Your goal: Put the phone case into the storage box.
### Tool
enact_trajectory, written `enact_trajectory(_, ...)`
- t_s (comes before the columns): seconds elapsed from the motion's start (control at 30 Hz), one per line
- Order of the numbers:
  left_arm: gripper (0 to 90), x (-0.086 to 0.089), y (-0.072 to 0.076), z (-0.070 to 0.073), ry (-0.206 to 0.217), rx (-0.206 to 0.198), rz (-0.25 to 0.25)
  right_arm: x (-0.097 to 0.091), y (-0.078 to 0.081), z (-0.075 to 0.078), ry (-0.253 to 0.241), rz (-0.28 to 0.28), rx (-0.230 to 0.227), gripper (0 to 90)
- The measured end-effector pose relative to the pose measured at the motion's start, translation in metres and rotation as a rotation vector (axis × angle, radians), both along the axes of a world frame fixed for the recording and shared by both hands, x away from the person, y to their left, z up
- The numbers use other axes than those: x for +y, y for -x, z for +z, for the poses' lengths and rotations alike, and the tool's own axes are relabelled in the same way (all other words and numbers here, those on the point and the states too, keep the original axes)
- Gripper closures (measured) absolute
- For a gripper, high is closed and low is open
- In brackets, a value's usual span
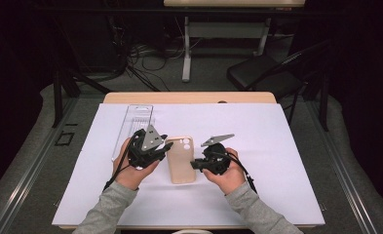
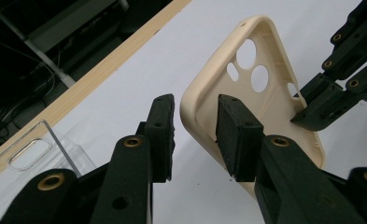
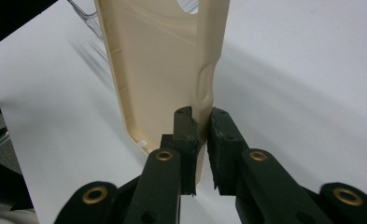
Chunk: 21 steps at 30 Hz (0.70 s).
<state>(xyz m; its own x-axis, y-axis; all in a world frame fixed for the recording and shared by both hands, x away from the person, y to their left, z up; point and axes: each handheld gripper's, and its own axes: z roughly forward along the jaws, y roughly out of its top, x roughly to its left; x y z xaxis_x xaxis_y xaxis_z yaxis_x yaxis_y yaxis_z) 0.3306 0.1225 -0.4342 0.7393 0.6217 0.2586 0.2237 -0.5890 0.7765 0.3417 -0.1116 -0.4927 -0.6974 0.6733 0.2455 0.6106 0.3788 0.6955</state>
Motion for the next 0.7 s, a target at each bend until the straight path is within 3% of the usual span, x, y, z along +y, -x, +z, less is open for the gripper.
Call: enact_trajectory(0.7, 76.9, 0.0009, 0.0004, 0.0001, -0.026, -0.015, -0.009, 0.0031, 0.0016, -0.0013, 0.003, 0.017, 0.002, 82.4)
